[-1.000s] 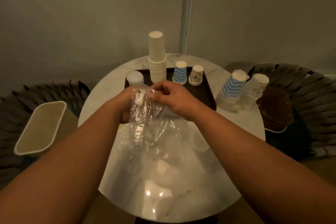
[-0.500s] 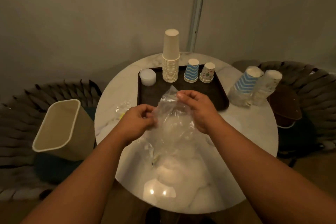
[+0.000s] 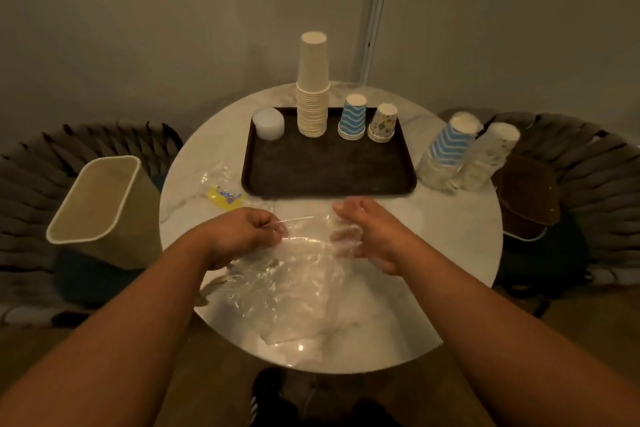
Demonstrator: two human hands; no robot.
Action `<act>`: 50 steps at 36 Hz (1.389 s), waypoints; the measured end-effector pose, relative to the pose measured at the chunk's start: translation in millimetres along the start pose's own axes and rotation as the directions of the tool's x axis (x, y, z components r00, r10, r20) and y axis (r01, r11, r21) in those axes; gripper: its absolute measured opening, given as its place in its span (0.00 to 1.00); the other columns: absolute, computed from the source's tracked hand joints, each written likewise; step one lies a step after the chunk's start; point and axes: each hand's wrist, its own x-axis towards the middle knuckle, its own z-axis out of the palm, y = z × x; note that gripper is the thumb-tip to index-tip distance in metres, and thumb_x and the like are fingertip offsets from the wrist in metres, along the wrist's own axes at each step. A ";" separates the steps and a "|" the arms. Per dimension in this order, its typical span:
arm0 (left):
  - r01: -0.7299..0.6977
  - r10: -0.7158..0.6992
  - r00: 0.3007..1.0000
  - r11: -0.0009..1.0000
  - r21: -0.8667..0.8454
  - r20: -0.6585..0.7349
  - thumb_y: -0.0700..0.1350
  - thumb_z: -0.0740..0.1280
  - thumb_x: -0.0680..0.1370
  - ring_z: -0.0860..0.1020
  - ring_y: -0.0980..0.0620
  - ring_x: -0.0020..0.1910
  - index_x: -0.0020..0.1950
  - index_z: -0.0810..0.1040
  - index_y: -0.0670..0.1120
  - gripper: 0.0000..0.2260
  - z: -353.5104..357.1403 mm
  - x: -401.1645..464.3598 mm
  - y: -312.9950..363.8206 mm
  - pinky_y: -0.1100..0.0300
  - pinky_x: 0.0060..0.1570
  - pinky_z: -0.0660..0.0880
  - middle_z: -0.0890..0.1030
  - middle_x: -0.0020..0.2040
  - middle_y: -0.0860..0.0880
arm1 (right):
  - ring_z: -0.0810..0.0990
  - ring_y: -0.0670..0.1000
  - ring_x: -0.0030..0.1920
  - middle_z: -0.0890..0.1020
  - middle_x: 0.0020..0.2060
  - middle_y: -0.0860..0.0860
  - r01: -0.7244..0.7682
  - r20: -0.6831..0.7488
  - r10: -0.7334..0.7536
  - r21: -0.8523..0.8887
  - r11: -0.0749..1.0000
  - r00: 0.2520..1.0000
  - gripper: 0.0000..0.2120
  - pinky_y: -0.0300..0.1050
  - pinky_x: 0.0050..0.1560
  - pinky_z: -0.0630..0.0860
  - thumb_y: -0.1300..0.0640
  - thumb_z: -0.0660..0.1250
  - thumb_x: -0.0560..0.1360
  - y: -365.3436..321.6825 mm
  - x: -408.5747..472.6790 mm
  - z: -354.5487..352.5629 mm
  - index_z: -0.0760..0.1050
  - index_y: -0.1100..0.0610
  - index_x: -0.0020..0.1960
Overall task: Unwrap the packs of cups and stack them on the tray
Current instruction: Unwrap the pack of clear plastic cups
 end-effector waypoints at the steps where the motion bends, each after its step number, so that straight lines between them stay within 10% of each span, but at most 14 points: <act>1: 0.009 -0.010 1.000 1.000 0.011 0.008 0.37 0.67 0.78 0.79 0.50 0.42 0.52 0.83 0.44 0.07 5.8 2.5 -2.0 0.56 0.47 0.76 0.84 0.43 0.46 | 0.81 0.57 0.49 0.78 0.54 0.55 -0.048 0.003 0.048 -0.029 0.998 0.999 0.26 0.55 0.42 0.82 0.55 0.74 0.71 6.8 -1.1 -1.8 0.66 0.53 0.64; 11: 0.060 -0.060 0.998 0.988 -0.144 0.002 0.40 0.68 0.78 0.77 0.46 0.45 0.53 0.80 0.42 0.05 27.5 8.4 -37.1 0.55 0.46 0.75 0.81 0.47 0.42 | 0.83 0.55 0.45 0.83 0.48 0.57 -0.196 0.003 0.196 0.098 0.976 0.981 0.24 0.54 0.42 0.82 0.69 0.72 0.70 71.9 -2.5 -9.9 0.72 0.61 0.64; 16: 0.218 -0.176 0.963 0.953 -0.208 0.204 0.54 0.83 0.53 0.81 0.46 0.46 0.58 0.80 0.46 0.36 12.3 0.2 -45.4 0.56 0.43 0.77 0.84 0.49 0.44 | 0.82 0.52 0.37 0.82 0.42 0.57 -0.054 -0.090 0.068 0.156 0.986 0.994 0.12 0.46 0.38 0.82 0.72 0.67 0.74 70.5 8.9 0.7 0.76 0.64 0.57; 21: 0.131 -0.128 0.991 0.958 -0.254 0.030 0.35 0.75 0.70 0.81 0.40 0.47 0.58 0.80 0.41 0.18 9.1 1.4 -55.0 0.45 0.51 0.77 0.82 0.53 0.35 | 0.82 0.54 0.43 0.82 0.45 0.57 -0.073 0.057 0.065 0.152 0.986 0.996 0.14 0.53 0.45 0.80 0.70 0.67 0.74 66.8 15.0 5.0 0.75 0.59 0.58; 25: 0.103 -0.089 0.995 0.905 -0.413 0.053 0.32 0.76 0.67 0.80 0.38 0.50 0.62 0.77 0.46 0.25 7.3 1.4 -56.7 0.41 0.51 0.78 0.80 0.56 0.38 | 0.82 0.54 0.41 0.81 0.46 0.58 -0.006 0.029 0.001 0.157 0.988 1.000 0.17 0.53 0.44 0.80 0.75 0.63 0.74 67.2 18.9 9.3 0.75 0.58 0.58; 31: -0.113 0.081 0.992 0.922 -0.371 -0.100 0.25 0.69 0.71 0.79 0.50 0.37 0.48 0.82 0.43 0.14 3.8 0.2 -53.4 0.61 0.33 0.75 0.84 0.43 0.45 | 0.83 0.52 0.40 0.84 0.41 0.53 0.057 -0.027 -0.054 0.100 0.993 0.998 0.10 0.48 0.37 0.79 0.73 0.64 0.74 59.6 18.8 9.5 0.76 0.59 0.46; 37: -0.020 0.194 0.966 0.720 -0.694 0.173 0.59 0.82 0.55 0.82 0.44 0.51 0.52 0.86 0.42 0.31 -38.2 -13.3 -54.0 0.51 0.49 0.81 0.82 0.56 0.39 | 0.82 0.52 0.48 0.85 0.42 0.51 0.235 0.059 -0.238 0.052 0.971 0.969 0.23 0.49 0.49 0.80 0.78 0.59 0.70 47.3 15.0 2.1 0.76 0.57 0.25; 42: -0.015 0.074 0.965 0.973 -0.231 0.250 0.65 0.79 0.56 0.79 0.46 0.61 0.65 0.78 0.49 0.41 -22.6 -10.8 -23.2 0.50 0.63 0.74 0.81 0.62 0.46 | 0.82 0.53 0.50 0.84 0.44 0.51 0.357 0.203 -0.333 -0.095 0.929 0.921 0.21 0.50 0.54 0.78 0.75 0.62 0.69 30.0 12.8 20.8 0.78 0.55 0.25; 48: -0.061 0.040 0.974 0.994 0.086 0.222 0.45 0.76 0.71 0.83 0.39 0.51 0.54 0.83 0.41 0.14 -1.0 -12.7 -11.8 0.44 0.59 0.77 0.85 0.49 0.41 | 0.80 0.57 0.52 0.83 0.52 0.56 0.119 0.257 -0.129 0.055 0.991 0.958 0.08 0.54 0.51 0.76 0.58 0.73 0.69 22.6 9.6 14.2 0.81 0.56 0.48; 50: -0.081 0.057 0.984 0.987 0.136 0.171 0.47 0.75 0.73 0.84 0.42 0.49 0.53 0.83 0.42 0.12 -1.5 -12.0 -13.0 0.45 0.58 0.77 0.85 0.48 0.43 | 0.79 0.61 0.55 0.80 0.56 0.60 -0.078 0.314 0.009 0.210 0.975 0.949 0.31 0.60 0.58 0.74 0.44 0.75 0.62 21.7 6.9 0.5 0.77 0.58 0.60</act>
